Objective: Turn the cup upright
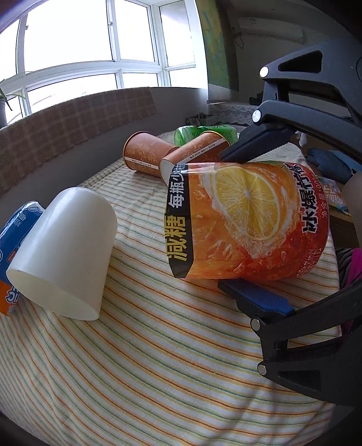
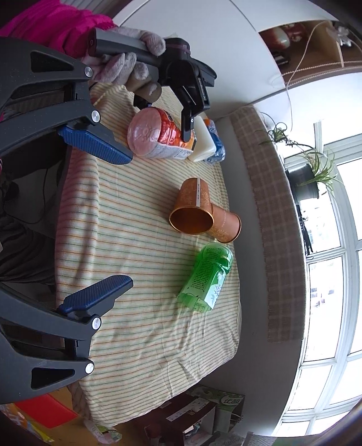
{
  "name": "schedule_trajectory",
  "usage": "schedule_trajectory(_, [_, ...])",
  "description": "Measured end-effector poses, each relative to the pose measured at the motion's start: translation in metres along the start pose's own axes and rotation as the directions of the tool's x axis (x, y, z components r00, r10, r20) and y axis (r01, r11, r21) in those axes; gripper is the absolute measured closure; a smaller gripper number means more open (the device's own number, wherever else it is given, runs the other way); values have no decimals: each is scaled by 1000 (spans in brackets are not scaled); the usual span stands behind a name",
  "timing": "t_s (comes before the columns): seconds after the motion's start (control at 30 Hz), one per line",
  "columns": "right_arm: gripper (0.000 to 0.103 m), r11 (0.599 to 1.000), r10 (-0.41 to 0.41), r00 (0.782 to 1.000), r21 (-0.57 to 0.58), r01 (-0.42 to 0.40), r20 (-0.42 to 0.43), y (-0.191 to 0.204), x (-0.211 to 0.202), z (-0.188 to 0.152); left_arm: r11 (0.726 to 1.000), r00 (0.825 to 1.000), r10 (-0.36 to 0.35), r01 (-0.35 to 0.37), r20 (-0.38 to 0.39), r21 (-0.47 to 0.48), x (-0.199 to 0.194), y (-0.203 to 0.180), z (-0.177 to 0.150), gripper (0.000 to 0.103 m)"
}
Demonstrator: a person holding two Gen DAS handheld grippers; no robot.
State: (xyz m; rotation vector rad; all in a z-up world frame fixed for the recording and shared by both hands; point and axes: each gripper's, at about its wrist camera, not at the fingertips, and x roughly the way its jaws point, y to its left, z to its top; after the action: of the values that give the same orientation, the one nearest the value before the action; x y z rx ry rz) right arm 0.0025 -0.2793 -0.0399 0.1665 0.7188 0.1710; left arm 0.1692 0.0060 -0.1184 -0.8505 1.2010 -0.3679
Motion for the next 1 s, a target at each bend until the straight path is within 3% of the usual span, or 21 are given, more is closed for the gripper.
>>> schedule_trajectory(0.23, [21,1000,-6,1000,23,6,-3,-2,2,0,990,997,50,-56,55,128,-8,-24,-8,19])
schedule_trajectory(0.4, [21,1000,-7,1000,29,8,-9,-3,2,-1,965,984,103,-135,148,226,-17,-41,-16,19])
schedule_trajectory(0.5, [21,1000,-9,1000,29,9,-8,-3,2,-2,934,964,147,-209,219,291,-22,-49,-23,19])
schedule_trajectory(0.67, [21,999,-12,1000,42,12,-13,-5,4,-2,862,918,208,-335,337,381,-22,-69,-36,19])
schedule_trajectory(0.87, [21,999,-12,1000,44,12,-14,-5,4,-3,802,882,232,-412,411,433,-13,-79,-46,19])
schedule_trajectory(1.0, [21,999,-17,1000,47,18,-17,-6,4,-3,768,866,237,-444,440,462,-6,-86,-54,19])
